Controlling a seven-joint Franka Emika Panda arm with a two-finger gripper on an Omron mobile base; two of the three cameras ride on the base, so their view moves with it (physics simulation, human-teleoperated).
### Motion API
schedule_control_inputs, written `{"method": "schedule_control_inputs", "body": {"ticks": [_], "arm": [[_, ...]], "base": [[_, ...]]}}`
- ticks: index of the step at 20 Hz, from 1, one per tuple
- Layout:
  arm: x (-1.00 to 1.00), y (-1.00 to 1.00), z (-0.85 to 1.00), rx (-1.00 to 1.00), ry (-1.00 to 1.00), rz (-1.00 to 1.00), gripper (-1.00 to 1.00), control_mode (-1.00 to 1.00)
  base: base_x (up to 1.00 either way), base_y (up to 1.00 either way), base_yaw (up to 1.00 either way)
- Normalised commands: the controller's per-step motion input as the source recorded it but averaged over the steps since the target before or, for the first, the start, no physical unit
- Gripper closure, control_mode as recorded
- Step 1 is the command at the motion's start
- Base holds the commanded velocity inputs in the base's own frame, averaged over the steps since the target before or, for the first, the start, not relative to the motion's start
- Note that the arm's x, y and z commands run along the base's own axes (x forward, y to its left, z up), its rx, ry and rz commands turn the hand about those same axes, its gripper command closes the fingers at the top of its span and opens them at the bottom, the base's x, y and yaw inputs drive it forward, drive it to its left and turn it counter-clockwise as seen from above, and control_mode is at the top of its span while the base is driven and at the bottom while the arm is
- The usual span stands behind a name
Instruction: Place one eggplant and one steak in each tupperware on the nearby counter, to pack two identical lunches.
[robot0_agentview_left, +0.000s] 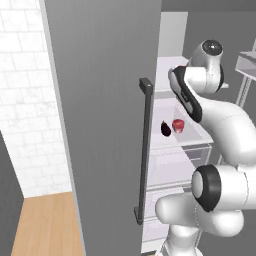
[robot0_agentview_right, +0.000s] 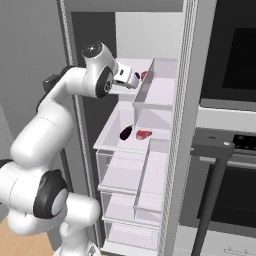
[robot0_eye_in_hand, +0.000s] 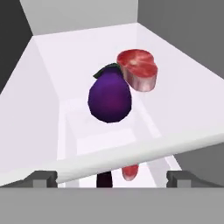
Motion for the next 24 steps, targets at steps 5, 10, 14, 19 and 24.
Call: {"method": "schedule_control_inputs", "body": {"ticks": [5, 10, 14, 19, 24], "arm": [[0.58, -0.15, -0.04, 0.00, 0.04, 0.00, -1.00, -1.00], [0.46, -0.12, -0.22, 0.00, 0.01, 0.00, -1.00, -1.00], [0.47, -0.08, -0.31, 0.00, 0.00, 0.00, -1.00, -1.00], [0.53, -0.05, -0.23, 0.00, 0.00, 0.00, -1.00, -1.00], [0.43, 0.00, -0.29, 0.00, 0.04, 0.00, 1.00, -1.00]], "base": [[0.00, 0.00, 0.00], [0.00, 0.00, 0.00], [0.00, 0.00, 0.00], [0.00, 0.00, 0.00], [0.00, 0.00, 0.00]]}}
